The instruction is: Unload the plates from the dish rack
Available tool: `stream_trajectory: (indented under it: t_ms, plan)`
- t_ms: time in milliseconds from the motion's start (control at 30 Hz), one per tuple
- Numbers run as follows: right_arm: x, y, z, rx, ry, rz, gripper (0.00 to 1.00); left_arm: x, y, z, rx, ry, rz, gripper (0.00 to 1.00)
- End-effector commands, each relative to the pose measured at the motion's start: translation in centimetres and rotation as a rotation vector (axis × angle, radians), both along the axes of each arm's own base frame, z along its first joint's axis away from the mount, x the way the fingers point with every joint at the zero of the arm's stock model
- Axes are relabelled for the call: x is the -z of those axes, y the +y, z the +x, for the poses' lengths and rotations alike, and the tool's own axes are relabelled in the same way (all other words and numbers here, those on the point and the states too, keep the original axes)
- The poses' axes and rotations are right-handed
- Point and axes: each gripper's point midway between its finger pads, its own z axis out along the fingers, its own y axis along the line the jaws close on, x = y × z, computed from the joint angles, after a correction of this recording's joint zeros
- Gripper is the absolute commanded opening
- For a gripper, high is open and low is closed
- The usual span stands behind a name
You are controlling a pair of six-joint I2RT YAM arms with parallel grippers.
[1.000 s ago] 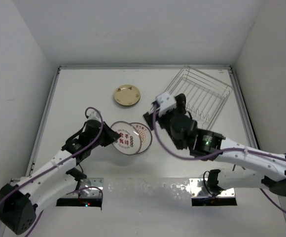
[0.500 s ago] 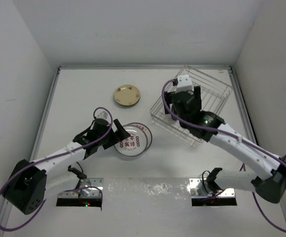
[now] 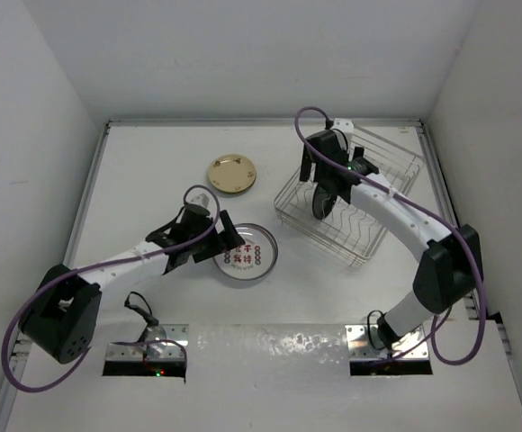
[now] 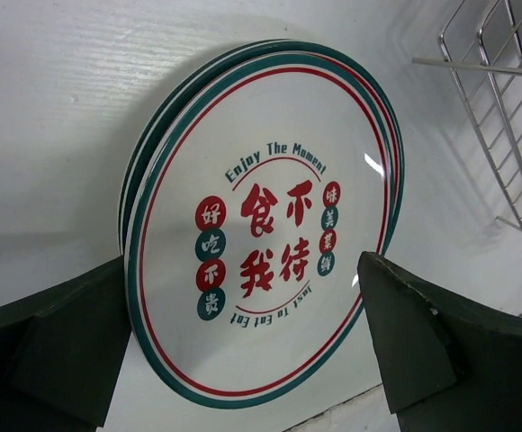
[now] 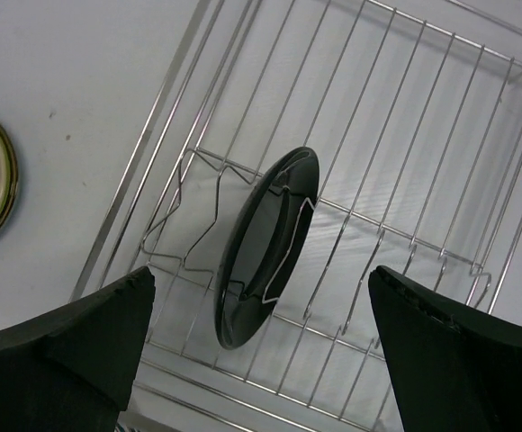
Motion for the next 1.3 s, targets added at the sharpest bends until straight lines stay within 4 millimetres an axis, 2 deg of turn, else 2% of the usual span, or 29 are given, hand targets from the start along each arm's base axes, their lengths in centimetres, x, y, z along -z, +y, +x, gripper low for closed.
stream_trajectory:
  t_ms: [0,67,167,267,367,400,433,500,533,633,700,733,800,867,900,1033,1133,1233,1267]
  plan:
    - [-0.9,0.2,1.4,0.107,-0.054,0.073,0.99,-0.8,-0.7,0.8,0.05,-0.029,0.034,1.0]
    - [-0.2,0.3,2.0,0.124,-0.047,0.066,0.99,-0.6,0.0,0.8,0.019,-0.03,0.057,1.0]
    - [-0.3,0.2,2.9,0.154,-0.044,0.045,0.99,-0.6,1.5,1.0,-0.038,-0.038,0.114,1.0]
    - [0.0,0.1,4.1,0.199,-0.05,0.016,0.99,-1.0,2.0,0.9,-0.031,-0.047,0.139,1.0]
    - [0.6,-0.4,4.5,0.233,-0.054,-0.017,0.96,-1.3,2.0,0.8,0.008,-0.057,0.16,1.0]
    - [0.9,-0.6,4.5,0.249,-0.053,-0.02,0.94,-2.0,1.9,1.0,0.011,-0.076,0.162,1.0]
    - [1.5,-0.8,4.4,0.263,-0.045,-0.033,0.89,-2.2,2.5,0.9,0.007,-0.078,0.186,1.0]
    - [2.6,-1.0,4.2,0.274,-0.032,-0.031,0.83,-3.7,2.8,1.1,-0.004,-0.116,0.187,1.0]
    - [2.9,-1.0,4.0,0.275,-0.03,-0.031,0.74,-4.1,3.2,0.9,-0.01,-0.122,0.196,1.0]
    - [4.9,-0.3,3.7,0.253,-0.014,0.02,0.62,-7.6,4.1,1.0,-0.05,-0.215,0.178,1.0]
    - [5.5,0.0,3.7,0.25,-0.006,0.034,0.52,-9.2,4.3,0.9,-0.054,-0.247,0.169,1.0]
    - [5.6,0.1,3.7,0.249,-0.004,0.039,0.45,-9.8,4.5,0.9,-0.06,-0.262,0.167,1.0]
    - [6.0,0.2,3.7,0.242,0.001,0.036,0.39,-11.5,4.8,0.6,-0.067,-0.299,0.157,1.0]
    - [5.9,0.0,3.7,0.253,0.001,0.033,0.37,-12.6,5.3,0.4,-0.079,-0.323,0.157,1.0]
    - [5.9,-0.1,3.6,0.258,-0.001,0.032,0.26,-12.8,5.5,0.4,-0.084,-0.329,0.162,1.0]
    - [4.7,-0.5,3.2,0.277,-0.032,0.059,0.06,-14.3,5.8,0.1,-0.094,-0.359,0.146,1.0]
    - [3.6,-0.5,3.1,0.275,-0.058,0.081,0.02,-15.2,5.8,0.1,-0.1,-0.381,0.129,1.0]
    - [1.3,-0.6,2.9,0.268,-0.101,0.1,0.01,-16.5,5.8,0.1,-0.111,-0.406,0.104,1.0]
    - [-0.1,-0.9,2.7,0.265,-0.128,0.113,0.0,-16.8,5.7,0.1,-0.116,-0.413,0.09,1.0]
